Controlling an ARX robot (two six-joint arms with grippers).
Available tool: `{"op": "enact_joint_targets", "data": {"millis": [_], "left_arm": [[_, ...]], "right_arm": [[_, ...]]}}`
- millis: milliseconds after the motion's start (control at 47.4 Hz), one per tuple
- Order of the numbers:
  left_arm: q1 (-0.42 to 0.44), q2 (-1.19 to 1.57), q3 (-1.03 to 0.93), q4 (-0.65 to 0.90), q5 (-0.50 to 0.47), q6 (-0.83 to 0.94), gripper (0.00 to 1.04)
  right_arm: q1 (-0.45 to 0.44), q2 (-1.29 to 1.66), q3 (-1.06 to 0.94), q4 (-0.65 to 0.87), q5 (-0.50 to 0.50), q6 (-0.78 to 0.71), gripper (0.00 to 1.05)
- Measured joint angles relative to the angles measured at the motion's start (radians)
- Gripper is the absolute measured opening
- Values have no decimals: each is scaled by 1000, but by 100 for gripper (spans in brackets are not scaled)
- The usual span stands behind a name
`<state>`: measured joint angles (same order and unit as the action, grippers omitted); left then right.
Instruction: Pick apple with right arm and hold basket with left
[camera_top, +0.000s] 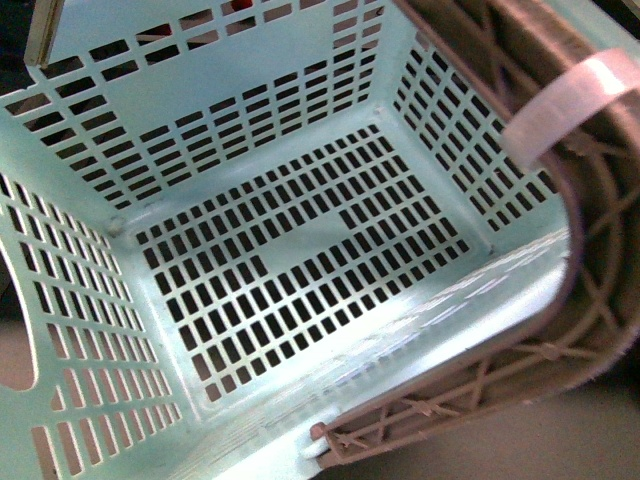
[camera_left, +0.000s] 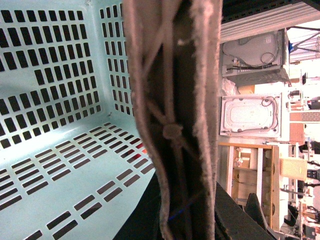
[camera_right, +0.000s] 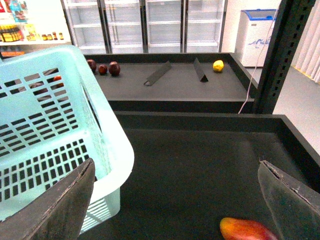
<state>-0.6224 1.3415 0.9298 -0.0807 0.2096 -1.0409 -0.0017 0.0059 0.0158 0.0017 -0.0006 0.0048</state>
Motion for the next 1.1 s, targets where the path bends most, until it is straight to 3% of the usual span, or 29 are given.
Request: {"op": "enact_joint_targets", "data": {"millis": [443, 464, 485, 569, 654, 738, 801, 865, 1097], "left_arm": [[-2, 0, 0, -2, -8, 9, 8], [-2, 0, 0, -2, -6, 9, 8], [-2, 0, 0, -2, -6, 9, 8], [-1, 0, 1, -3, -5, 9, 8], [-2, 0, 1, -3, -7, 15, 8], [-1, 0, 1, -4, -8, 14, 8], [-2, 0, 1, -4, -12, 19, 8], [-2, 0, 1, -4, -8, 19, 8], [-2, 0, 2, -4, -7, 19, 8]], "right_arm": [[0, 0, 0, -1, 0, 0, 96], [11, 16, 8, -27, 41, 16, 96], [48, 64, 50, -132, 159, 62, 96], [61, 238, 144, -355, 377, 175, 96], [-27, 347, 156, -400, 383, 217, 96], [-149, 415, 151, -317, 282, 208, 96], [-299, 538, 144, -180, 171, 166, 96], [-389, 671, 129, -60, 130, 121, 96], [-512, 1368, 150, 505, 79, -76, 96]]}}
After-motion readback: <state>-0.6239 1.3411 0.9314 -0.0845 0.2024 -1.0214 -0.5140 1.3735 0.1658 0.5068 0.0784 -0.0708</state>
